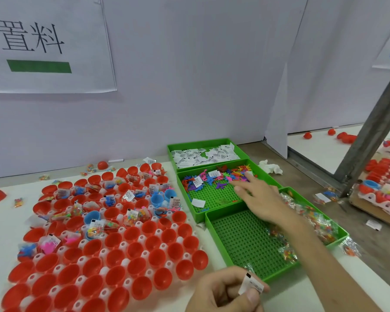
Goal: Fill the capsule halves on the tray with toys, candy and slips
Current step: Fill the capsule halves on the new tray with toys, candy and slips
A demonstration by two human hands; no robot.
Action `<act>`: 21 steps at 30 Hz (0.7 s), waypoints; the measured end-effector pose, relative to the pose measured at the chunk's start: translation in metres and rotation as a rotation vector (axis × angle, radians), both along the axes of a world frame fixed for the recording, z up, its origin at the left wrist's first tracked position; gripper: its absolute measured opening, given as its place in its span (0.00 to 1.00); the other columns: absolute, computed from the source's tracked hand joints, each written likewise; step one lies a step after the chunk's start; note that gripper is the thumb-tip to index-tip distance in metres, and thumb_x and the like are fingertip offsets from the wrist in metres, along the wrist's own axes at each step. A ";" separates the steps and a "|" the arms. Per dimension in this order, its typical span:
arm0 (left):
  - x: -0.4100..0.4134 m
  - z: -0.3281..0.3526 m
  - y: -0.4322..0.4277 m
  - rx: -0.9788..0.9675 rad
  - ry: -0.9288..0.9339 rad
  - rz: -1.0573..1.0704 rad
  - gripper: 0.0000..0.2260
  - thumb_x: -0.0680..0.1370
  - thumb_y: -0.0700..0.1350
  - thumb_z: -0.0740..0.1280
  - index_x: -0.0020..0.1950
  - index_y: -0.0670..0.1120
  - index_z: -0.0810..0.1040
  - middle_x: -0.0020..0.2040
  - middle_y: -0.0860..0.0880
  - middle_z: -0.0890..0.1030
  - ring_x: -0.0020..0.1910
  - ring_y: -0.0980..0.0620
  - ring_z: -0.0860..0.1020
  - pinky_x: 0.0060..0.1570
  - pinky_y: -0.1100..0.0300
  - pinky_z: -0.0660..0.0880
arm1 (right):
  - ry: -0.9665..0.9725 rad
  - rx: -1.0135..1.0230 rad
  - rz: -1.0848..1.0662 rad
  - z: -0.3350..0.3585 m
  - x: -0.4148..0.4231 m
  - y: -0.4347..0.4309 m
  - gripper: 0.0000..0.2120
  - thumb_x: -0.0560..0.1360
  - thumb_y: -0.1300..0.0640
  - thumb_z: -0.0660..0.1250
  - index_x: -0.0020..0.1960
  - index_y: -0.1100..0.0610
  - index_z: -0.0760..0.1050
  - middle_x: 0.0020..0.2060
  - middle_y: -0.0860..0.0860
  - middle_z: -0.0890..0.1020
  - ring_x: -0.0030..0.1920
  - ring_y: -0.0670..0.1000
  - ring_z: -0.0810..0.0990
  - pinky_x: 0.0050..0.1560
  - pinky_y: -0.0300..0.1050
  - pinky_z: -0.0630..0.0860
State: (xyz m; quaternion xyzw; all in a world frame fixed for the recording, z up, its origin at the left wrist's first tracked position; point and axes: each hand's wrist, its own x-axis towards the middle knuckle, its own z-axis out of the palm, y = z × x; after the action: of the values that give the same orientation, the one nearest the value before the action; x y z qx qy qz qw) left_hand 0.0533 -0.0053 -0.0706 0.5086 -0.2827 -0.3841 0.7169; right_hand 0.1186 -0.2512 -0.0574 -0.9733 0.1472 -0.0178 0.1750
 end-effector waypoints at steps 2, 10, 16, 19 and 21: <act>-0.002 0.000 -0.002 -0.016 0.009 -0.019 0.07 0.76 0.47 0.72 0.50 0.45 0.84 0.38 0.49 0.83 0.32 0.58 0.77 0.35 0.69 0.69 | 0.077 -0.041 0.029 -0.007 0.003 -0.002 0.23 0.83 0.37 0.43 0.76 0.35 0.60 0.81 0.45 0.51 0.79 0.50 0.53 0.75 0.57 0.48; -0.003 -0.005 -0.004 -0.027 0.061 -0.004 0.07 0.73 0.48 0.73 0.48 0.45 0.84 0.36 0.45 0.82 0.31 0.54 0.77 0.35 0.66 0.70 | -0.028 0.015 0.049 -0.007 0.001 -0.002 0.22 0.85 0.43 0.49 0.75 0.46 0.68 0.78 0.41 0.61 0.75 0.46 0.60 0.72 0.54 0.51; -0.003 -0.004 -0.003 -0.039 0.092 -0.011 0.06 0.72 0.45 0.73 0.46 0.45 0.84 0.36 0.43 0.83 0.30 0.53 0.77 0.34 0.65 0.71 | -0.131 0.122 0.091 0.001 -0.004 0.009 0.17 0.86 0.49 0.53 0.68 0.47 0.76 0.69 0.41 0.73 0.69 0.44 0.69 0.71 0.50 0.57; -0.004 -0.003 -0.002 -0.056 0.094 -0.022 0.04 0.74 0.43 0.71 0.46 0.45 0.85 0.36 0.43 0.83 0.30 0.54 0.78 0.34 0.66 0.73 | -0.212 0.201 0.091 0.004 -0.006 0.013 0.16 0.85 0.50 0.55 0.67 0.46 0.76 0.70 0.43 0.74 0.71 0.46 0.69 0.74 0.58 0.59; -0.004 -0.002 -0.002 -0.069 0.101 -0.021 0.04 0.73 0.43 0.72 0.46 0.44 0.84 0.35 0.43 0.83 0.29 0.54 0.78 0.34 0.66 0.73 | -0.180 0.181 0.110 0.004 -0.006 0.015 0.16 0.85 0.48 0.55 0.69 0.42 0.74 0.74 0.44 0.68 0.75 0.48 0.64 0.76 0.61 0.55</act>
State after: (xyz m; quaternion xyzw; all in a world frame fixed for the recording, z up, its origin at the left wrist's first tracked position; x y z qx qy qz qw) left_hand 0.0493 -0.0076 -0.0726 0.4604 -0.2645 -0.4066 0.7434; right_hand 0.1130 -0.2361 -0.0532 -0.9546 0.0785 -0.0820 0.2753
